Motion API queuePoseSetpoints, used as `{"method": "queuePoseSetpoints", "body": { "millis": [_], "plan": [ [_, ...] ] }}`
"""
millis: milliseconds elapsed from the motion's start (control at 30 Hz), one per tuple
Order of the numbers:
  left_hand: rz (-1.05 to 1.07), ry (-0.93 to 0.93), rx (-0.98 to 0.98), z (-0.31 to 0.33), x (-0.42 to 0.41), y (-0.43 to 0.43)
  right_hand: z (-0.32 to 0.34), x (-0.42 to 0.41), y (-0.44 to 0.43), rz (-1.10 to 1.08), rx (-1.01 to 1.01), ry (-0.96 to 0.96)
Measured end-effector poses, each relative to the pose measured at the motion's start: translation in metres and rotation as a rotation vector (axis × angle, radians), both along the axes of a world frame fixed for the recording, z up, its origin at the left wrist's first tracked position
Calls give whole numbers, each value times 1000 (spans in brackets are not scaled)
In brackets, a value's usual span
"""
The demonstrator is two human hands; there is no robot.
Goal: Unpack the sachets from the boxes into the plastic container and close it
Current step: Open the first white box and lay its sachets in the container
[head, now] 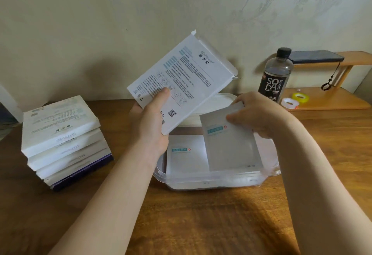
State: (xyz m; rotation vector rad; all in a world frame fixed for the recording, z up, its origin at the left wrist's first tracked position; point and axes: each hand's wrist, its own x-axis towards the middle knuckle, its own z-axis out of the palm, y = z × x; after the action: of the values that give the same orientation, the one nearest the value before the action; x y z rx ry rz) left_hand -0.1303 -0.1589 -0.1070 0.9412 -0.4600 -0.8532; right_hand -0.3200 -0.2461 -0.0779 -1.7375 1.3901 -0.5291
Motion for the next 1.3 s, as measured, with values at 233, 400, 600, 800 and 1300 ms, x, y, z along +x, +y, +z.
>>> {"method": "queuePoseSetpoints", "body": {
  "millis": [233,400,600,800,1300],
  "plan": [
    [-11,-16,4,0,-1,0,0,6,8,85,-269,543],
    [-4,-25,14,-1,-1,0,16,10,29,237,-389,723],
    [-30,-10,-11,0,-2,1,-13,34,38,608,-169,917],
    [-34,-7,-1,-1,-3,2,-37,37,33,628,-180,963],
    [-10,-52,15,-1,-4,1,-41,27,30,621,-202,1030]
  ]
}}
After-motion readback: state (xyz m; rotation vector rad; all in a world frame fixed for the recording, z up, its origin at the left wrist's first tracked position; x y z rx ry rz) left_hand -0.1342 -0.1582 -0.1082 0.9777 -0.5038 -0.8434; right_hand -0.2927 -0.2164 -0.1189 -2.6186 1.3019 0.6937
